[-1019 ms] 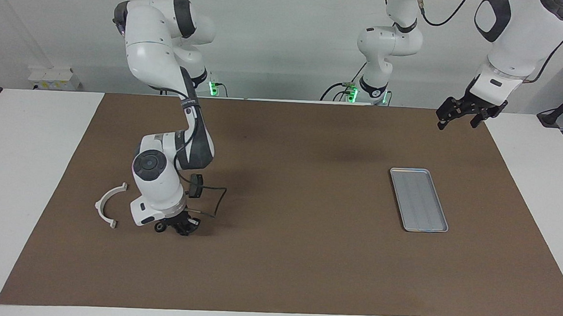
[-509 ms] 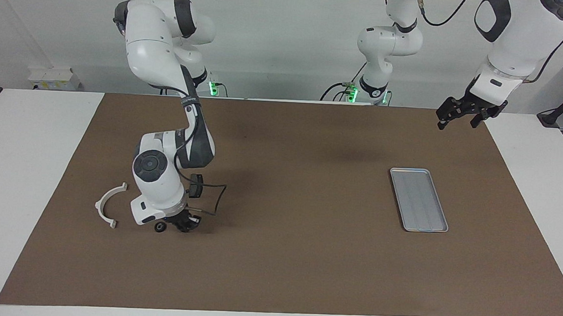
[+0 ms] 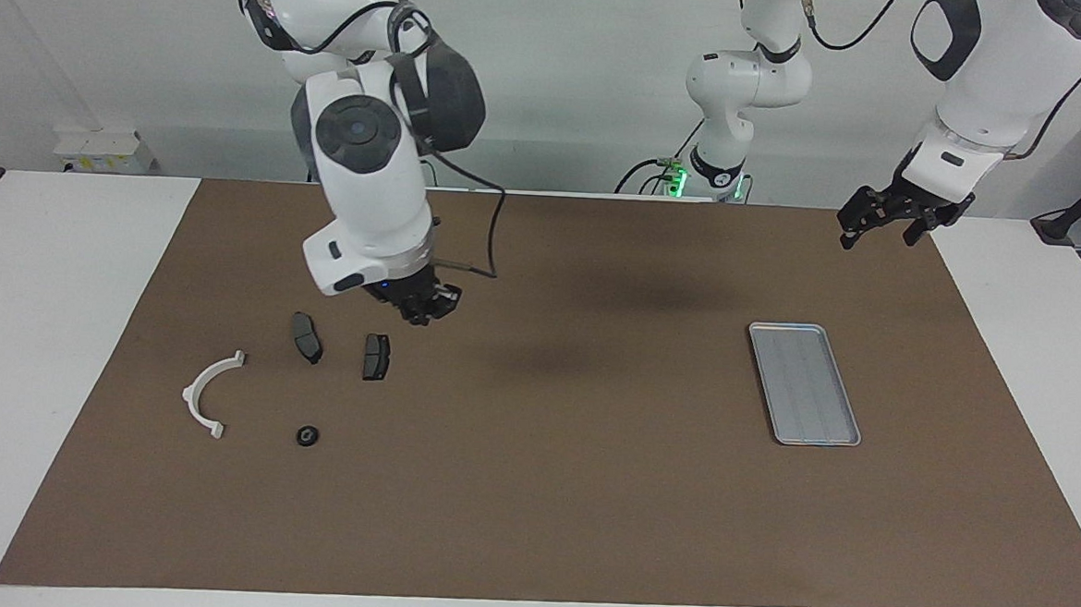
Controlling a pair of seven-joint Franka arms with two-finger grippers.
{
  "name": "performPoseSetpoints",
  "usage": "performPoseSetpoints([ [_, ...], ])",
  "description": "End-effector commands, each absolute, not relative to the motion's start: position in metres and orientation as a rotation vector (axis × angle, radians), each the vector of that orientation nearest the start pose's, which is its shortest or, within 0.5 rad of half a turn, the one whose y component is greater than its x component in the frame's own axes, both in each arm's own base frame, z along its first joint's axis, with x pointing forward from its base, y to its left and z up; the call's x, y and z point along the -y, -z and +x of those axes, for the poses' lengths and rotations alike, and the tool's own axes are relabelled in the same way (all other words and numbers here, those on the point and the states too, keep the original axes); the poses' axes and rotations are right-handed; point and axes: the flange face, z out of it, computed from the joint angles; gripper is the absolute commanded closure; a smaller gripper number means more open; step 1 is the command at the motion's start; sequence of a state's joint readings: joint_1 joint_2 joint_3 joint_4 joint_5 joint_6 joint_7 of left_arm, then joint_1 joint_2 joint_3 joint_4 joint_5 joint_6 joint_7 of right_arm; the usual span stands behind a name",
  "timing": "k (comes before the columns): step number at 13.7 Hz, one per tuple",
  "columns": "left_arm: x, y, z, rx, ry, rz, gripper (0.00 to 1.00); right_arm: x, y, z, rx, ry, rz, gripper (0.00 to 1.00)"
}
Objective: Pick bearing gear from pile to tray
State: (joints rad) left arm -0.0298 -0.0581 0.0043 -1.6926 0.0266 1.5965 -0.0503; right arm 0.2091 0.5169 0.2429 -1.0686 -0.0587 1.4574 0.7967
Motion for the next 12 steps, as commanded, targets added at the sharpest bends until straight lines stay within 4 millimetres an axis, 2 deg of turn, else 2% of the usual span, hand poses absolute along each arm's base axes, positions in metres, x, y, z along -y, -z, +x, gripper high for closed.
performPoseSetpoints([
  [1, 0.01, -0.604, 0.529, 0.028, -0.057, -3.1, 0.0, -0.331, -0.54, 0.608, -0.815, -0.155, -3.013, 1.0],
  [3, 0.01, -0.605, 0.53, 0.029, -0.055, -3.1, 0.0, -0.386, -0.528, 0.59, -0.917, -0.111, -2.951, 1.0],
  [5, 0.01, -0.605, 0.53, 0.029, -0.055, -3.1, 0.0, -0.427, -0.502, 0.583, -0.978, -0.065, -2.891, 1.0],
  [6, 0.01, -0.604, 0.529, 0.028, -0.057, -3.1, 0.0, -0.438, -0.488, 0.581, -0.989, -0.061, -2.88, 1.0],
  [7, 0.01, -0.604, 0.529, 0.028, -0.057, -3.1, 0.0, -0.453, -0.457, 0.576, -0.988, -0.08, -2.919, 1.0],
  [9, 0.01, -0.605, 0.53, 0.029, -0.055, -3.1, 0.0, -0.483, -0.403, 0.573, -1.023, 0.016, -2.957, 1.0],
  [11, 0.01, -0.605, 0.53, 0.029, -0.055, -3.1, 0.0, -0.492, -0.36, 0.578, -1.034, 0.048, -2.958, 1.0],
  [12, 0.01, -0.604, 0.529, 0.028, -0.057, -3.1, 0.0, -0.491, -0.352, 0.583, -1.032, 0.067, -2.94, 1.0],
])
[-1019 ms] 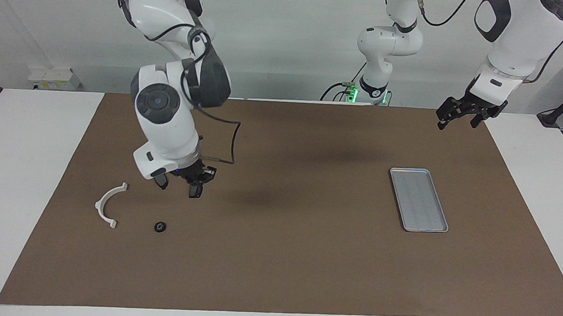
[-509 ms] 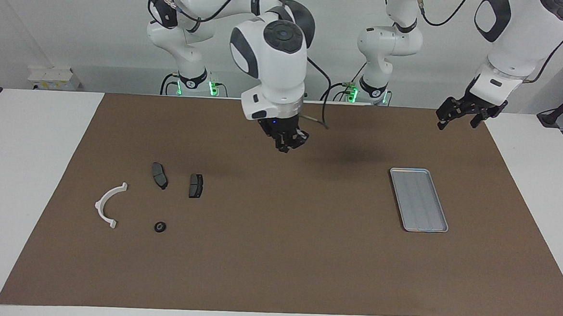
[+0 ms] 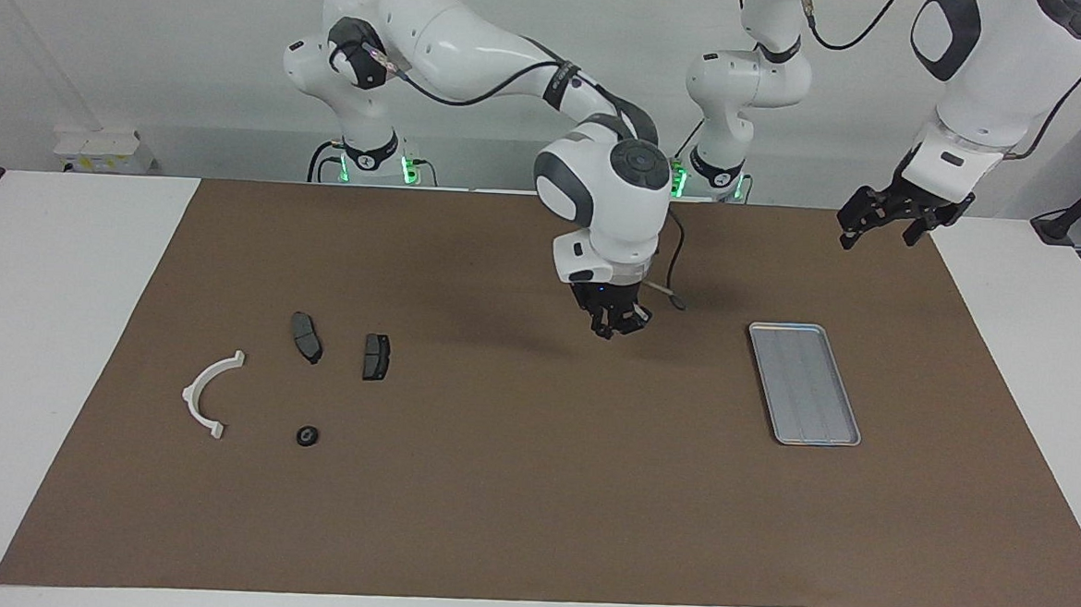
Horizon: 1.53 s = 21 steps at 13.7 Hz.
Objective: Pick bearing gear from pile to tray
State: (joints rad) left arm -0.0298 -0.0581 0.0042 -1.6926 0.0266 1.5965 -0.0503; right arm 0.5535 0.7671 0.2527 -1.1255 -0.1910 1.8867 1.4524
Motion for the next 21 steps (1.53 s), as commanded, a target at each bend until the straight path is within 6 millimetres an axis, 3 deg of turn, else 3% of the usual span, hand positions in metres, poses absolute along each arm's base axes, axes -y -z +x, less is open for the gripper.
performPoseSetpoints([
  [1, 0.01, -0.605, 0.53, 0.029, -0.055, -3.1, 0.0, -0.493, -0.342, 0.584, -1.025, 0.074, -2.94, 1.0],
  [6, 0.01, -0.604, 0.529, 0.028, -0.057, -3.1, 0.0, -0.495, -0.287, 0.589, -0.997, 0.113, -2.971, 1.0],
  [9, 0.01, -0.604, 0.529, 0.028, -0.057, -3.1, 0.0, -0.494, -0.282, 0.588, -0.996, 0.112, -2.995, 1.0],
  [10, 0.01, -0.605, 0.529, 0.029, -0.057, -3.1, 0.0, -0.492, -0.281, 0.587, -1.008, 0.095, -3.008, 0.93],
  [11, 0.01, -0.604, 0.529, 0.029, -0.057, -3.1, 0.0, -0.489, -0.282, 0.587, -1.019, 0.09, -3.033, 0.31],
  [12, 0.01, -0.604, 0.529, 0.028, -0.057, -3.1, 0.0, -0.481, -0.288, 0.592, -1.044, 0.094, -3.046, 0.0],
  [14, 0.01, -0.605, 0.53, 0.029, -0.055, -3.1, 0.0, -0.462, -0.318, 0.606, -1.105, 0.068, -3.064, 0.0],
  [16, 0.01, -0.605, 0.53, 0.029, -0.055, -3.1, 0.0, -0.424, -0.373, 0.629, -1.049, 0.047, -3.079, 0.0],
  [18, 0.01, -0.605, 0.53, 0.029, -0.055, -3.1, 0.0, -0.359, -0.439, 0.652, -0.902, 0.004, -3.062, 0.0],
  [19, 0.01, -0.605, 0.53, 0.029, -0.055, -3.1, 0.0, -0.316, -0.464, 0.665, -0.797, -0.014, -3.082, 0.0],
  [21, 0.016, -0.605, 0.528, 0.02, -0.062, -3.105, 0.0, -0.243, -0.495, 0.68, -0.449, -0.03, -3.167, 0.0],
])
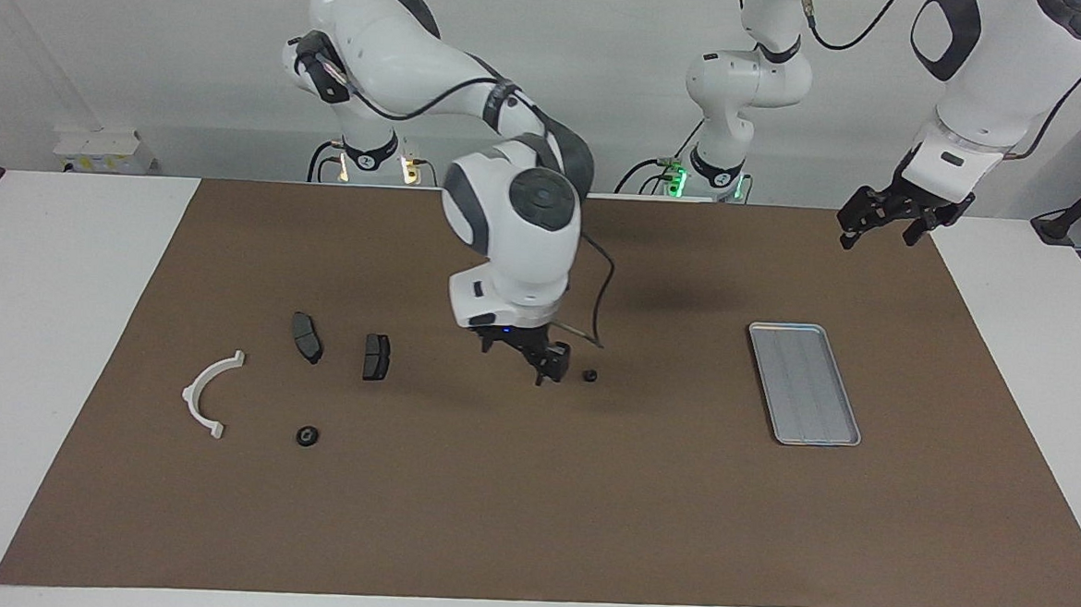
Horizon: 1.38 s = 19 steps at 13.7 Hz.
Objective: Pick bearing gear from pile to tray
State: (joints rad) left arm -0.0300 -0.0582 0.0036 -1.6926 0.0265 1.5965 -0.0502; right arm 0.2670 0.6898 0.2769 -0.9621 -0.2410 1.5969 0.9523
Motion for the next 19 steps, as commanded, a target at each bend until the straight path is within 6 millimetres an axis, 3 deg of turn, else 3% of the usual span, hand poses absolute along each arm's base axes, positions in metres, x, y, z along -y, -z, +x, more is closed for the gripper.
performPoseSetpoints([
  [1, 0.028, -0.602, 0.529, 0.045, -0.051, -3.106, 0.0, -0.207, -0.497, 0.69, -0.342, -0.041, -3.182, 0.0],
  [3, 0.057, -0.594, 0.531, 0.38, -0.044, -3.173, 0.0, -0.139, -0.484, 0.705, -0.172, -0.078, -3.197, 0.0],
  [4, 0.079, -0.587, 0.533, 0.475, -0.061, -3.183, 0.0, -0.112, -0.477, 0.708, -0.145, -0.075, -3.196, 0.0],
  [5, 0.111, -0.567, 0.541, 0.496, -0.087, -3.178, 0.0, -0.093, -0.467, 0.705, -0.14, -0.079, -3.202, 0.0],
  [8, 0.218, -0.493, 0.562, 0.725, -0.086, -3.123, 0.0, -0.053, -0.415, 0.701, -0.191, -0.027, -3.196, 0.0],
  [10, 0.269, -0.446, 0.567, 0.761, -0.075, -3.123, 0.0, -0.041, -0.381, 0.7, -0.205, 0.013, -3.181, 0.0],
  [11, 0.311, -0.411, 0.565, 0.776, -0.1, -3.102, 0.0, -0.032, -0.368, 0.703, -0.226, 0.011, -3.173, 0.0],
  [13, 0.358, -0.351, 0.576, 0.822, -0.095, -3.083, 0.0, -0.023, -0.347, 0.708, -0.252, 0.004, -3.165, 0.0],
  [14, 0.368, -0.34, 0.572, 0.807, -0.07, -3.093, 0.0, -0.021, -0.335, 0.709, -0.256, -0.005, -3.162, 0.0],
  [17, 0.366, -0.312, 0.561, 0.798, -0.033, -3.105, 0.0, -0.021, -0.314, 0.714, -0.265, 0.018, -3.149, 0.0],
  [19, 0.364, -0.308, 0.557, 0.795, -0.034, -3.102, 0.0, -0.021, -0.301, 0.717, -0.277, 0.029, -3.139, 0.0],
])
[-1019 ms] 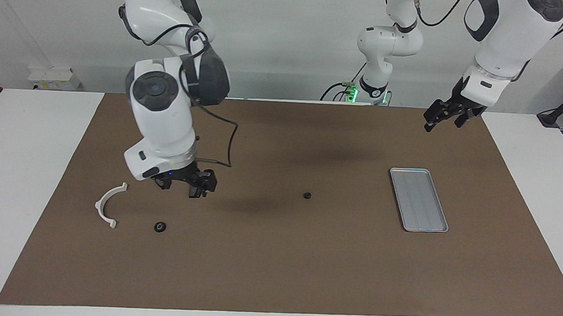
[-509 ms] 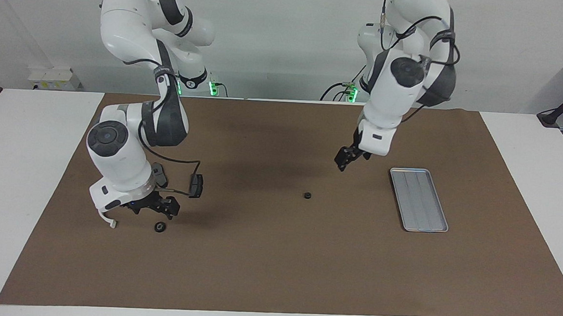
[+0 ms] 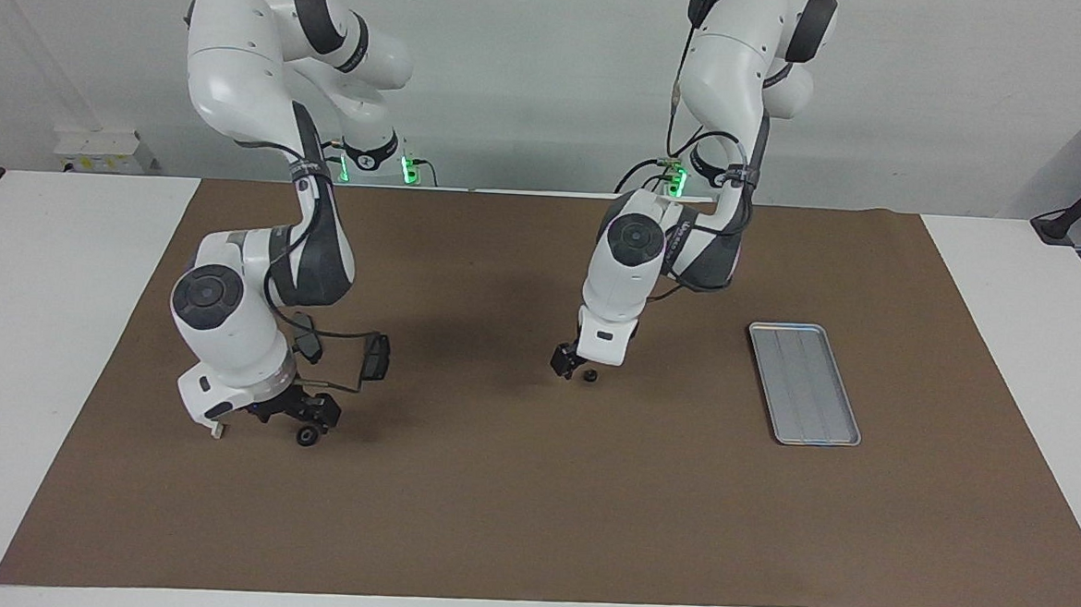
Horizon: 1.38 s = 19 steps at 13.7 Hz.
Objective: Pick bearing gear from pile to tray
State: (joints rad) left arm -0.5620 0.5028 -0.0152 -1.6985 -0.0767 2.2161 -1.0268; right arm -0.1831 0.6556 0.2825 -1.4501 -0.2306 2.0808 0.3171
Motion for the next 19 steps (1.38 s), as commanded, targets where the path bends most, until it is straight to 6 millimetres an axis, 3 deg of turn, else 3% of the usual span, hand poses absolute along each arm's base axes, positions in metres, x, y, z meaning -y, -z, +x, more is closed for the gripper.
performPoseSetpoints([
  [1, 0.363, -0.305, 0.558, 0.796, -0.029, -3.105, 0.01, -0.022, -0.299, 0.718, -0.288, 0.041, -3.137, 0.0],
  [4, 0.37, -0.283, 0.557, 0.785, -0.028, -3.101, 0.01, -0.025, -0.28, 0.71, -0.304, 0.034, -3.13, 0.0],
  [6, 0.369, -0.29, 0.565, 0.794, -0.028, -3.101, 0.05, -0.025, -0.275, 0.706, -0.301, 0.016, -3.135, 0.0],
  [7, 0.368, -0.293, 0.568, 0.797, -0.022, -3.103, 0.14, -0.025, -0.273, 0.704, -0.29, -0.002, -3.147, 0.0],
  [9, 0.367, -0.292, 0.569, 0.802, -0.018, -3.104, 0.46, -0.023, -0.273, 0.703, -0.26, -0.013, -3.185, 0.0],
  [10, 0.367, -0.292, 0.569, 0.804, -0.011, -3.106, 0.54, -0.023, -0.273, 0.703, -0.251, -0.008, -3.193, 0.01],
  [12, 0.367, -0.288, 0.566, 0.8, -0.027, -3.095, 0.65, -0.022, -0.275, 0.704, -0.25, -0.003, -3.194, 0.11],
  [14, 0.366, -0.289, 0.564, 0.79, -0.071, -3.067, 0.96, -0.021, -0.275, 0.705, -0.251, 0.004, -3.191, 0.27],
  [15, 0.364, -0.297, 0.565, 0.767, -0.098, -3.04, 1.0, -0.018, -0.275, 0.705, -0.256, 0.008, -3.19, 0.39],
  [16, 0.353, -0.317, 0.577, 0.756, -0.084, -3.011, 1.0, -0.016, -0.276, 0.705, -0.257, 0.011, -3.19, 0.49],
  [17, 0.329, -0.334, 0.585, 0.77, -0.098, -2.983, 1.0, -0.015, -0.275, 0.705, -0.255, 0.015, -3.188, 0.55],
  [19, 0.284, -0.359, 0.571, 0.624, -0.167, -2.994, 0.99, -0.012, -0.274, 0.705, -0.257, 0.015, -3.187, 0.74],
])
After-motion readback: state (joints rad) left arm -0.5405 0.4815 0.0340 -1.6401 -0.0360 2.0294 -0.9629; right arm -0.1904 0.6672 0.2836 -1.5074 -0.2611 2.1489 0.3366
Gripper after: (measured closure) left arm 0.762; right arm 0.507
